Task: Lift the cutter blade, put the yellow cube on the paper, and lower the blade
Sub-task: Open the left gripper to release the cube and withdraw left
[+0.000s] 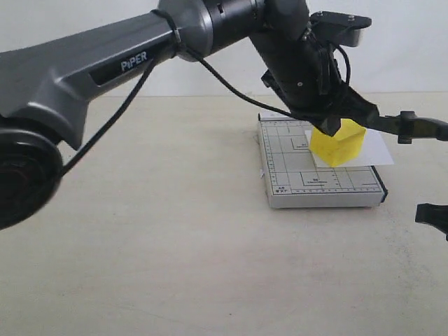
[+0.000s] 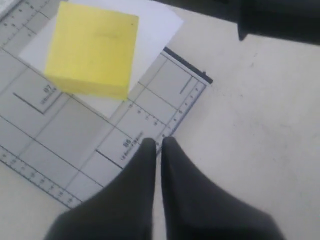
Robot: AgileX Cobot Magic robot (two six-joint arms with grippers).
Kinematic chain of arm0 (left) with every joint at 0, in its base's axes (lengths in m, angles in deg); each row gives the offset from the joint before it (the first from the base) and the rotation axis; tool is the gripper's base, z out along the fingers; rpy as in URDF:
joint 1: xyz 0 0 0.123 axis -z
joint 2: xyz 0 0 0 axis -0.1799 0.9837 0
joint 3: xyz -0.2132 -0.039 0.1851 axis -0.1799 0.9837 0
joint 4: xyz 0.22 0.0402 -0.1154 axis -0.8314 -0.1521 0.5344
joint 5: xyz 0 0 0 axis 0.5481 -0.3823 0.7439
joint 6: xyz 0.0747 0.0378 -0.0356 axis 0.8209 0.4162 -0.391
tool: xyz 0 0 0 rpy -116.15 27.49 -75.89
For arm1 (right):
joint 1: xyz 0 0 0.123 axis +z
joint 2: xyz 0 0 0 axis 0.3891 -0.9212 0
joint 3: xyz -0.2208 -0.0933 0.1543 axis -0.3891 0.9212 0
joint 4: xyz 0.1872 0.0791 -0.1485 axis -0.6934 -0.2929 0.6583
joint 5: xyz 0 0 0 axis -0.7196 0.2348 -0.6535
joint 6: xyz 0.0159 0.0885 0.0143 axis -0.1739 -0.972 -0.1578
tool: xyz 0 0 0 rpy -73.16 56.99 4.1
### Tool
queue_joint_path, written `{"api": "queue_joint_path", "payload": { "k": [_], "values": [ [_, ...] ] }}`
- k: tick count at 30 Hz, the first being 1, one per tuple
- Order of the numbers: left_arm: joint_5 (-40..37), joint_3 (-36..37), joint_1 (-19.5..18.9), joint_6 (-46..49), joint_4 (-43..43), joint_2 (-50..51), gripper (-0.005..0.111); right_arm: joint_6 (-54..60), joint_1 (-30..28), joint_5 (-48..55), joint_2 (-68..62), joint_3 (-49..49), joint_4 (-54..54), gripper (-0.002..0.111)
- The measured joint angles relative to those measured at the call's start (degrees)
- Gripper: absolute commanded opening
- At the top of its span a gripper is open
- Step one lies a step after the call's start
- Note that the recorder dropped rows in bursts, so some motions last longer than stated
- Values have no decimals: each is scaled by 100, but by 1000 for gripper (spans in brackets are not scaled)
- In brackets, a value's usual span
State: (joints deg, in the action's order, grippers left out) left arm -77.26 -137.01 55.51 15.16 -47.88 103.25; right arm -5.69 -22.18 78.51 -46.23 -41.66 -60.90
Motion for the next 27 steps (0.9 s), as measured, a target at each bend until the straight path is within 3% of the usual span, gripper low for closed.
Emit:
{"api": "queue_joint_path", "payload": {
  "k": [4, 9, 11, 13, 15, 18, 21, 27],
  "values": [
    [1176, 2487, 0, 10, 143, -892, 4, 0, 0, 41, 0, 0, 0, 0],
    [4599, 5830, -35, -447, 235, -2579, 4, 0, 0, 157, 0, 0, 0, 0],
    [5924, 6666, -70, -438, 254, -3304, 4, 0, 0, 167, 0, 0, 0, 0],
    [6735, 7300, -150, -130, 254, -4077, 4, 0, 0, 154, 0, 0, 0, 0],
    [6925, 7735, -282, 291, 254, -4710, 4, 0, 0, 132, 0, 0, 0, 0],
    [6580, 8224, -667, 875, 254, -5670, 4, 0, 0, 123, 0, 0, 0, 0],
    [6072, 8754, -1343, 1143, 254, -6558, 4, 0, 0, 119, 0, 0, 0, 0],
    [5764, 9901, -2827, 1248, 266, -8553, 4, 0, 0, 60, 0, 0, 0, 0]
  ]
}}
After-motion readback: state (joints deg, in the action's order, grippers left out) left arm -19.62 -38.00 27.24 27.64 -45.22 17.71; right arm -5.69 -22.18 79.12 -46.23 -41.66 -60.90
